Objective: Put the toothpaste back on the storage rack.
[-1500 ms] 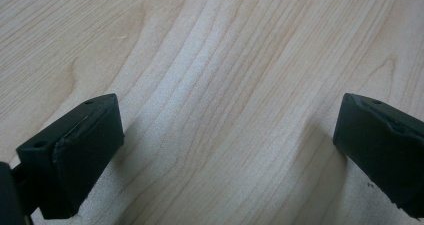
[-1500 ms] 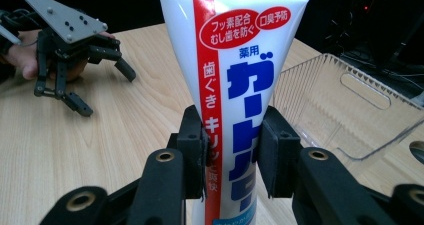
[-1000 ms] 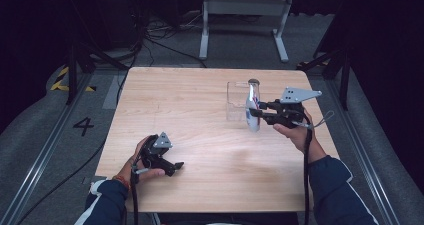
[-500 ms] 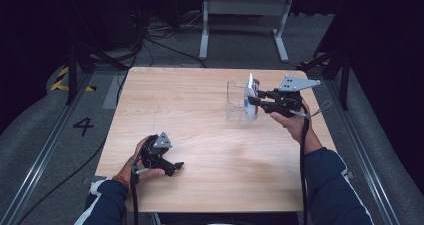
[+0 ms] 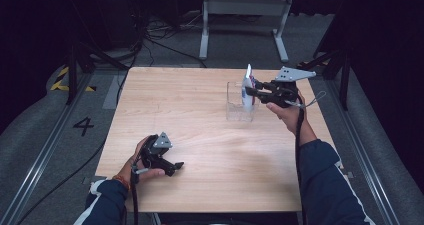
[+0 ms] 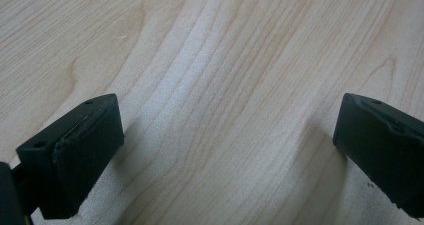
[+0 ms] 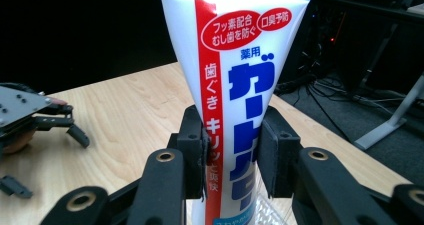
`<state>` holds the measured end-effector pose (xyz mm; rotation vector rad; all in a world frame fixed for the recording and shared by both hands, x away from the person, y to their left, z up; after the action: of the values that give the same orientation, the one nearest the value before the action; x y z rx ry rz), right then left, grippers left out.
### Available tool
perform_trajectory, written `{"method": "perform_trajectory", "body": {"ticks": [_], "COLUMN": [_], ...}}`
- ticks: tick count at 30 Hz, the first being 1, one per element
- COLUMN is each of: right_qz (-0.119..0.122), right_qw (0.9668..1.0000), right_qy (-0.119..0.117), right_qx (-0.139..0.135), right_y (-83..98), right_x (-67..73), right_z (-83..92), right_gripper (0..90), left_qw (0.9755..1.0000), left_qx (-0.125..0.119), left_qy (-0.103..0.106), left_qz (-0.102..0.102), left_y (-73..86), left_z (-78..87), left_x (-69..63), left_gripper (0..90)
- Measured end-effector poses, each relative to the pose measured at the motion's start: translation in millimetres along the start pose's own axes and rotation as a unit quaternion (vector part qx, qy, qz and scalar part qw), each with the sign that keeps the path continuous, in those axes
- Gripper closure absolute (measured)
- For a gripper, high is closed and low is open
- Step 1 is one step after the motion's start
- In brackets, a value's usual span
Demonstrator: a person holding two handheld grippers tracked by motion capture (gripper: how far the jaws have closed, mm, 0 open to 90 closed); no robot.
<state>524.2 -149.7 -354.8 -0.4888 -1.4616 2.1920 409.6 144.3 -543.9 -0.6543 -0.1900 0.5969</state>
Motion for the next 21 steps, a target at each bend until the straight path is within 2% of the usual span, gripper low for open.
{"method": "perform_trajectory", "body": {"ticks": [9, 21], "right_qz": [-0.004, -0.02], "right_qw": [0.9997, 0.9982], "right_qy": [0.022, 0.052], "right_qx": [0.007, 0.023], "right_y": [-1.3, 12.0], "right_x": [-14.6, -36.1], "right_z": [-10.0, -16.3], "right_gripper": [68.1, 68.1], "left_qw": [1.0, 1.0], "left_qx": [0.0, 0.0], "left_qy": [0.0, 0.0], "left_qz": [0.0, 0.001], "left_y": [0.0, 0.0], "left_z": [-0.1, -0.1], "left_x": [-0.1, -0.2], "left_gripper": [0.2, 0.2]}}
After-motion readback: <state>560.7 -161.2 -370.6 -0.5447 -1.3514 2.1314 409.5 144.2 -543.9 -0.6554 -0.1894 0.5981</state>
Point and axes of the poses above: each handheld gripper's, and its own axes: z roughly backward along the jaws, y roughly out of its underside, x roughly to its left, the point moved 8 cm from there along -z, roughly forward along the jaws, and after that the axes turned 3 degrees about x, right-handed, at the moved point
